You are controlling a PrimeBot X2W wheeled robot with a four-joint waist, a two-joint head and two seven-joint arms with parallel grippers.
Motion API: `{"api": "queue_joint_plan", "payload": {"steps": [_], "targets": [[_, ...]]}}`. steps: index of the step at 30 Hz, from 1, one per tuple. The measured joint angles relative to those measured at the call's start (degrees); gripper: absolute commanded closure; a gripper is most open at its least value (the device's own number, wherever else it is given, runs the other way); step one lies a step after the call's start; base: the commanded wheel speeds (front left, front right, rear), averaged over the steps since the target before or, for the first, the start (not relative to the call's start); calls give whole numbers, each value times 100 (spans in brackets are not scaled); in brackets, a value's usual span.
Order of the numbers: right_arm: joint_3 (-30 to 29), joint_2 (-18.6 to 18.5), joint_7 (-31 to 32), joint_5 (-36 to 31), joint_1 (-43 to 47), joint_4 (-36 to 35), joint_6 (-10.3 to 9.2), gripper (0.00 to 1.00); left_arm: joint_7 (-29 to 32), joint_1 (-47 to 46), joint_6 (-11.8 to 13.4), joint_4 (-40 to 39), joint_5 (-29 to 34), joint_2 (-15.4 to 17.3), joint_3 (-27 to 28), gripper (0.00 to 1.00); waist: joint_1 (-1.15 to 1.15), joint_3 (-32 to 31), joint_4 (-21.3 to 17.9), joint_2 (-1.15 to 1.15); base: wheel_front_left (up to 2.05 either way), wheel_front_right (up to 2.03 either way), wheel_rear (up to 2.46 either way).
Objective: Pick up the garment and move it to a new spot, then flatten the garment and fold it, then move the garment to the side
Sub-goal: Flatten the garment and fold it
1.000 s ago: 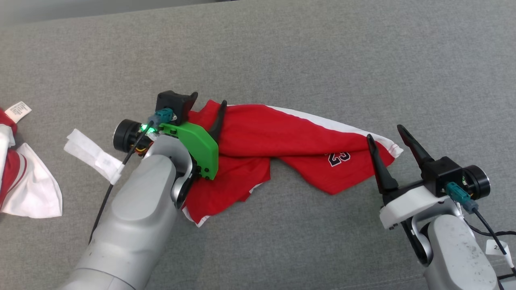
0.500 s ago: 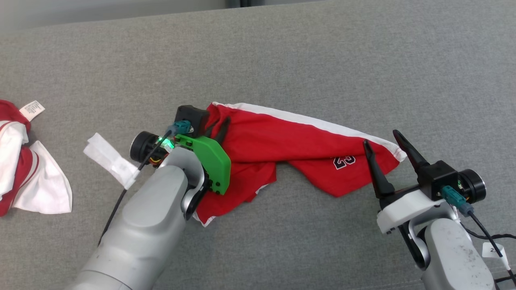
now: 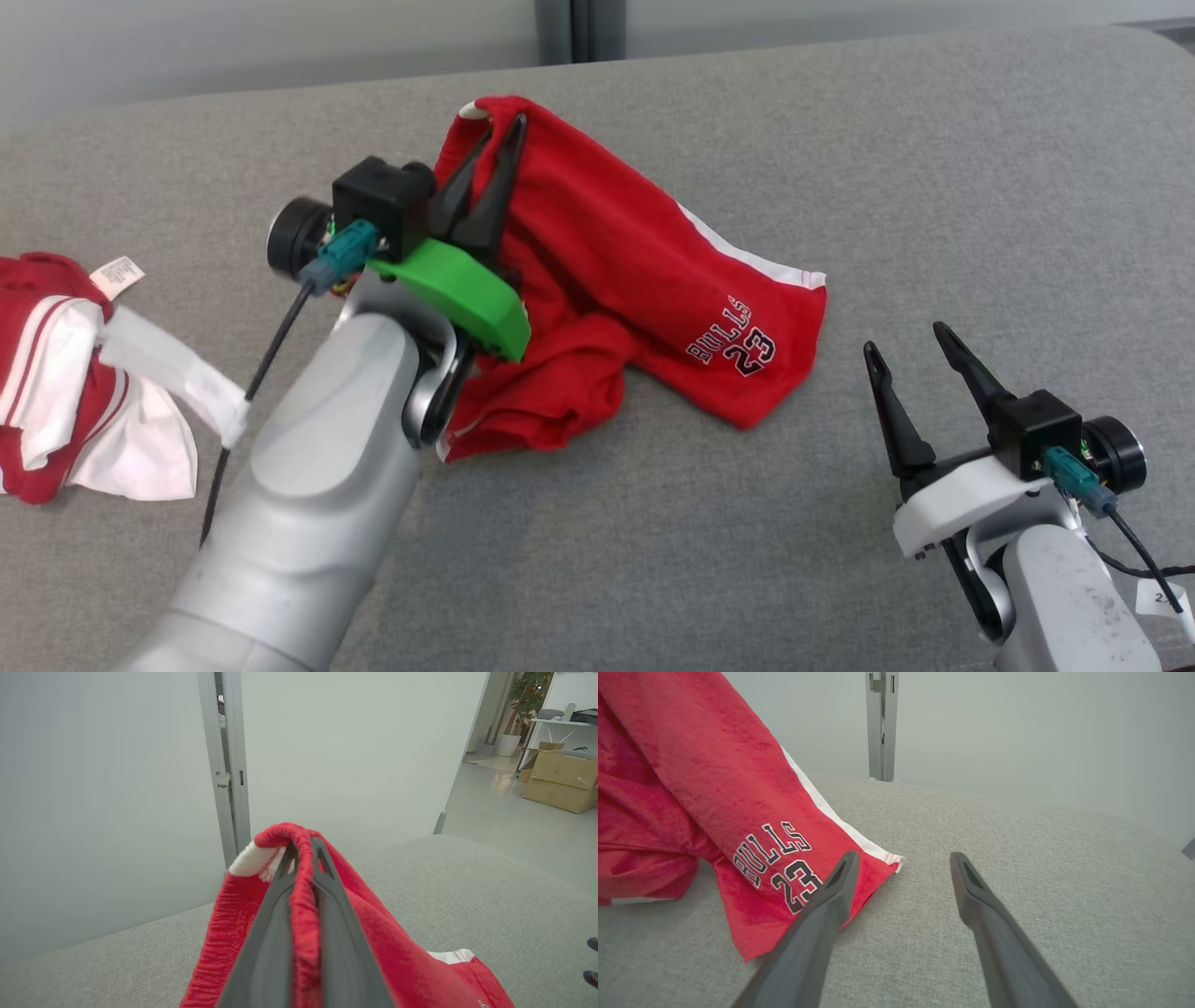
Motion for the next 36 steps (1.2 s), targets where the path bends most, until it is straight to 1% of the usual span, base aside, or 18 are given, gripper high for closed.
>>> {"api": "queue_joint_plan", "payload": {"steps": [4, 12, 18, 21, 22, 23, 24, 26, 30, 36], "targets": [[-37, -3, 0, 42, 132, 27, 0, 0, 2, 793, 0, -129, 22, 23, 168, 100, 0, -198, 92, 0, 0, 0, 0], [-34, 7, 0, 131, 424, 79, 0, 0, 1, 2156, -2, 10, -76, 30, 152, 100, 0, -589, 324, 0, 0, 0, 0], [65, 13, 0, 196, 617, 147, 0, 0, 1, 2841, 1, 231, -155, 31, 438, 100, 0, -884, 421, 0, 0, 0, 0], [107, 7, 0, 244, 731, 152, 0, 0, 2, 3098, 59, 368, -154, 22, 600, 100, 0, -1029, 436, 0, 0, 0, 0], [119, 7, 0, 250, 761, 153, 0, 0, 1, 3151, 80, 386, -152, 18, 671, 85, 0, -1058, 437, 0, 0, 0, 0], [135, 8, 0, 253, 788, 153, 0, 0, 1, 3192, 99, 417, -144, 16, 734, 27, 0, -1085, 434, 0, 0, 0, 0], [149, 9, 0, 260, 806, 153, 0, 0, 1, 3224, 135, 419, -120, 15, 791, 0, 0, -1097, 427, 0, 0, 0, 0], [185, 12, 0, 275, 825, 153, 0, 0, 1, 3288, 215, 337, 1, 13, 991, 0, 0, -1102, 396, 0, 0, 0, 0], [196, 32, 0, 292, 827, 114, 0, 0, 1, 3489, 374, -144, 288, -23, 1448, 0, 0, -1087, 340, 0, 0, 0, 0], [92, 115, 0, 236, 744, -169, 0, 0, 0, 3672, 371, -926, 825, -114, 2050, 0, 0, -1029, 281, 0, 0, 0, 0]]}}
